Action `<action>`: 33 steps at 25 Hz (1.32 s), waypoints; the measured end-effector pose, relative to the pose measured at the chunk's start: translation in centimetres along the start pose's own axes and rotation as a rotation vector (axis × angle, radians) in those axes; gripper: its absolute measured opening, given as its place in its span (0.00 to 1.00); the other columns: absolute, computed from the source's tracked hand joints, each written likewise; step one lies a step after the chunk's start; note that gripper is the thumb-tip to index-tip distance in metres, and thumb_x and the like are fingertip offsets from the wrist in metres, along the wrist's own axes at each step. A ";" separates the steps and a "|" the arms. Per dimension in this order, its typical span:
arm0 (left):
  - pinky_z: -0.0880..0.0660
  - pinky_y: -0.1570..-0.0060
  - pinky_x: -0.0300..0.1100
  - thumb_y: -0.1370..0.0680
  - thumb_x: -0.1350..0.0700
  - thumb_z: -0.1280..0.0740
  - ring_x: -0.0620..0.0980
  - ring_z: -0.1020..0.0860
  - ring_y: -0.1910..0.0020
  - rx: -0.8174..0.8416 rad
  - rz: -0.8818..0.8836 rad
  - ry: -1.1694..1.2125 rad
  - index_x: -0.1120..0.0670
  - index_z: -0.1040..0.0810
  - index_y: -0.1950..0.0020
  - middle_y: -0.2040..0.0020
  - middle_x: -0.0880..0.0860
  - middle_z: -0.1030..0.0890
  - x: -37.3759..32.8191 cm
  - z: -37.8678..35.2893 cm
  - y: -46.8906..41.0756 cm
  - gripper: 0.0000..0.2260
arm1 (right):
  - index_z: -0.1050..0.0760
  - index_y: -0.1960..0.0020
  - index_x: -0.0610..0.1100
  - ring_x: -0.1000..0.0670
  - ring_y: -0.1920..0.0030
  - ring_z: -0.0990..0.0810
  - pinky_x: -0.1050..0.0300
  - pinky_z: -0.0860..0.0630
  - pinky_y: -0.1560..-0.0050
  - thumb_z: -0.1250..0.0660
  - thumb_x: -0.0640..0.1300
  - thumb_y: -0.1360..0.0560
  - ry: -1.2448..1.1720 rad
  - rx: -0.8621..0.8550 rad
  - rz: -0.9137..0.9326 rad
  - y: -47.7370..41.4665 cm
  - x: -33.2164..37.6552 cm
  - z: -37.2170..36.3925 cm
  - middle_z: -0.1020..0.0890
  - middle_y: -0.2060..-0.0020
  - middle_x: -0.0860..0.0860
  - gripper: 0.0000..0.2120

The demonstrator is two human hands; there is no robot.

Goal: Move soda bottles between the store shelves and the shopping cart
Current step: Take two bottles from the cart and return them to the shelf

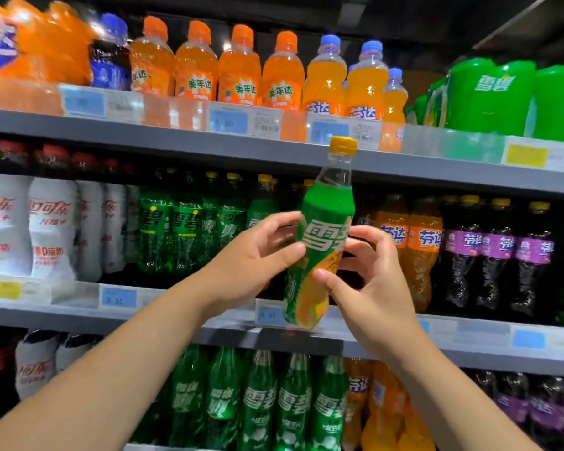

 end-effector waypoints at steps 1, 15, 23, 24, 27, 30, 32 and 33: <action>0.26 0.34 0.41 0.21 0.51 0.32 0.40 0.24 0.33 -0.025 -0.004 -0.066 0.46 0.29 0.27 0.32 0.44 0.22 0.5 1.1 0.0 0.22 | 0.33 0.39 0.52 0.54 0.45 0.17 0.63 0.23 0.46 0.22 0.38 0.28 0.016 -0.004 0.014 -0.4 -0.1 0.0 0.17 0.46 0.56 0.26; 0.29 0.54 0.32 0.22 0.59 0.31 0.32 0.22 0.53 -0.271 0.108 -0.603 0.41 0.25 0.48 0.52 0.43 0.19 8.0 8.5 -0.9 0.11 | 0.33 0.53 0.53 0.60 0.43 0.19 0.70 0.22 0.54 0.27 0.33 0.25 0.138 0.000 0.010 -1.8 -4.3 -0.7 0.18 0.48 0.57 0.19; 0.31 0.61 0.23 0.23 0.59 0.30 0.26 0.24 0.54 -0.189 0.171 -0.670 0.47 0.21 0.46 0.52 0.44 0.17 8.7 8.4 -1.1 0.09 | 0.29 0.51 0.56 0.59 0.53 0.18 0.68 0.20 0.59 0.25 0.45 0.25 0.290 -0.005 -0.221 -3.3 -7.9 -1.8 0.18 0.54 0.58 0.14; 0.30 0.62 0.23 0.23 0.59 0.30 0.26 0.24 0.55 -0.185 0.176 -0.668 0.48 0.21 0.46 0.52 0.44 0.17 8.8 8.4 -1.1 0.09 | 0.29 0.50 0.56 0.57 0.53 0.18 0.66 0.19 0.59 0.25 0.45 0.24 0.328 0.003 -0.267 -3.8 -8.4 -1.9 0.18 0.52 0.58 0.13; 0.31 0.62 0.24 0.23 0.59 0.29 0.26 0.24 0.55 -0.189 0.183 -0.663 0.48 0.21 0.46 0.52 0.45 0.17 9.0 8.6 -1.2 0.09 | 0.31 0.48 0.55 0.51 0.54 0.20 0.59 0.16 0.60 0.27 0.41 0.24 0.385 0.004 -0.395 -5.1 -9.7 -2.5 0.21 0.51 0.54 0.15; 0.32 0.64 0.23 0.24 0.58 0.29 0.26 0.24 0.56 -0.196 0.191 -0.672 0.46 0.21 0.47 0.53 0.44 0.17 9.1 8.7 -1.2 0.08 | 0.34 0.48 0.56 0.53 0.58 0.22 0.67 0.28 0.71 0.27 0.43 0.23 0.470 -0.009 -0.393 -5.8 -10.1 -3.0 0.23 0.55 0.55 0.16; 0.32 0.65 0.24 0.24 0.57 0.29 0.28 0.23 0.57 -0.189 0.210 -0.674 0.44 0.21 0.49 0.54 0.43 0.17 9.2 8.8 -1.3 0.09 | 0.34 0.47 0.54 0.54 0.59 0.24 0.67 0.32 0.69 0.27 0.42 0.24 0.491 -0.003 -0.386 -6.1 -10.4 -3.3 0.24 0.56 0.56 0.17; 0.32 0.65 0.25 0.24 0.57 0.28 0.30 0.22 0.58 -0.187 0.218 -0.672 0.43 0.21 0.50 0.54 0.43 0.17 9.3 8.8 -1.3 0.09 | 0.34 0.47 0.54 0.54 0.59 0.24 0.67 0.32 0.69 0.27 0.41 0.24 0.497 0.002 -0.391 -6.2 -10.6 -3.4 0.25 0.56 0.56 0.17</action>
Point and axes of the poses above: each hand's wrist, its own y-axis away from the middle knuckle, its own z-axis out of the back of the hand, x = y × z, the point moved 6 cm from there along -y, towards the middle knuckle
